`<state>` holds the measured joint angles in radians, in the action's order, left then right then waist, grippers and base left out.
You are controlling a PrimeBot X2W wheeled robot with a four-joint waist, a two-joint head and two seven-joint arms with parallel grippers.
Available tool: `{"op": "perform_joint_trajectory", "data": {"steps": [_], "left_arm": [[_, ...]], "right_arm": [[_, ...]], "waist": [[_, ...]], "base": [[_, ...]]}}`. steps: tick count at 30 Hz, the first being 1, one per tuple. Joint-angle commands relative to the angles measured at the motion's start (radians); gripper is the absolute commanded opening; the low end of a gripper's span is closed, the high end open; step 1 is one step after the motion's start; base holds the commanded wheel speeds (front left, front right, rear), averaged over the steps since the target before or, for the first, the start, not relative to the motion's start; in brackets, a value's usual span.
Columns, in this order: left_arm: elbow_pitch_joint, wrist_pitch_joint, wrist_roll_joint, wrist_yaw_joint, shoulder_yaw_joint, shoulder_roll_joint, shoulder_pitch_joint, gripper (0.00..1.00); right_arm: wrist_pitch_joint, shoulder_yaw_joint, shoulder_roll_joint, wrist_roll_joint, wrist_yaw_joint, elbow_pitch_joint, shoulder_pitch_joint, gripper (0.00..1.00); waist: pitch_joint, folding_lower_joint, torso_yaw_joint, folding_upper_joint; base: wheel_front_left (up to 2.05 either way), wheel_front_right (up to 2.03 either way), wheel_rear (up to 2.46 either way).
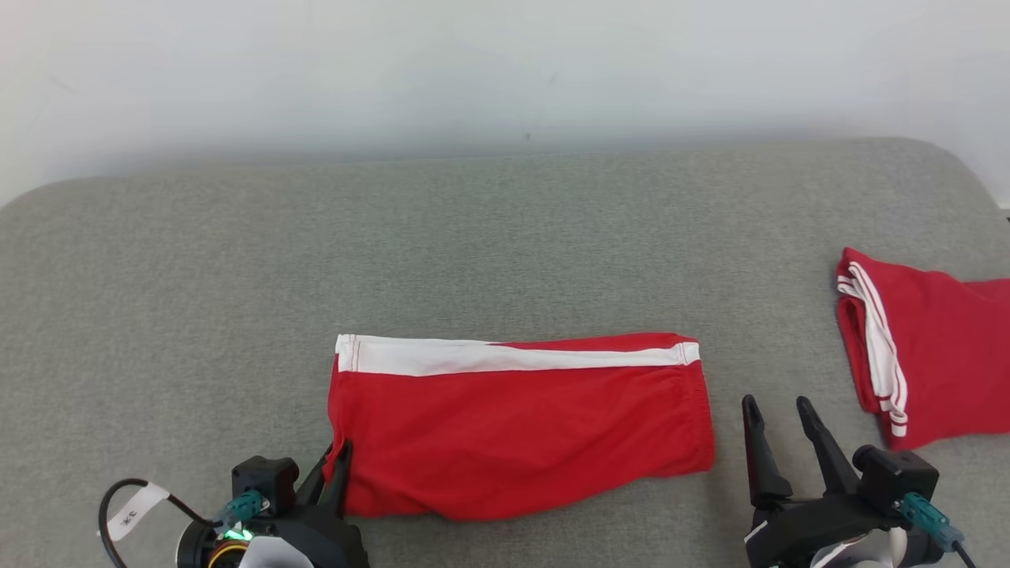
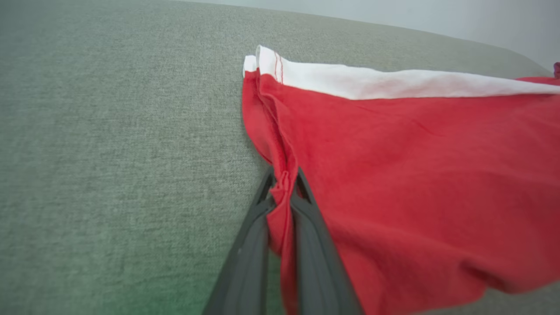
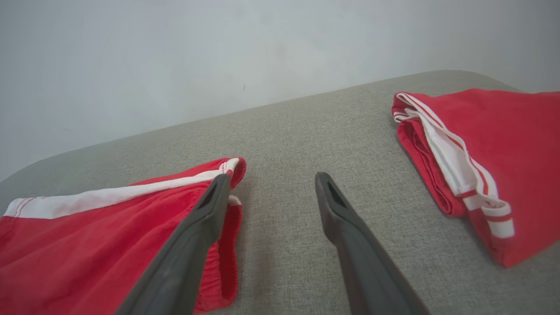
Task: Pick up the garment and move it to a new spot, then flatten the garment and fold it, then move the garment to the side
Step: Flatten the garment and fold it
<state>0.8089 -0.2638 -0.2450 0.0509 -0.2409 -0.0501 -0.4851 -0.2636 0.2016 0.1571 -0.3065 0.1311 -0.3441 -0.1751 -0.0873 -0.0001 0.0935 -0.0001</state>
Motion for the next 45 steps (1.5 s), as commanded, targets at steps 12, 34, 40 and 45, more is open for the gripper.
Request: {"op": "perform_joint_trajectory", "data": {"steps": [12, 34, 40, 45], "left_arm": [[-0.126, 0.000, 0.011, -0.035, -0.011, -0.001, 0.076, 1.00], [-0.298, 0.000, 0.094, -0.062, 0.007, -0.001, 0.122, 1.00], [-0.344, 0.000, 0.114, -0.072, -0.006, -0.001, 0.133, 1.00], [-0.354, 0.000, 0.118, -0.074, -0.003, -0.001, 0.147, 1.00]], "right_arm": [[0.000, 0.014, 0.004, 0.011, -0.001, -0.018, -0.033, 1.00], [0.005, -0.052, -0.039, 0.007, -0.001, -0.288, -0.067, 1.00], [0.009, -0.029, -0.039, -0.031, 0.000, -0.333, -0.079, 0.17], [0.008, -0.030, -0.024, -0.040, -0.001, -0.331, -0.086, 0.00]], "waist": [[-0.016, 0.0001, -0.092, 0.0001], [-0.073, 0.0001, -0.208, 0.0001], [-0.079, 0.0001, -0.228, 0.0001], [-0.077, 0.0001, -0.235, 0.0001]], "base": [[0.00, 0.00, 0.00], [0.00, 0.00, 0.00], [0.00, 0.00, 0.00], [0.00, 0.00, 0.00]]}}
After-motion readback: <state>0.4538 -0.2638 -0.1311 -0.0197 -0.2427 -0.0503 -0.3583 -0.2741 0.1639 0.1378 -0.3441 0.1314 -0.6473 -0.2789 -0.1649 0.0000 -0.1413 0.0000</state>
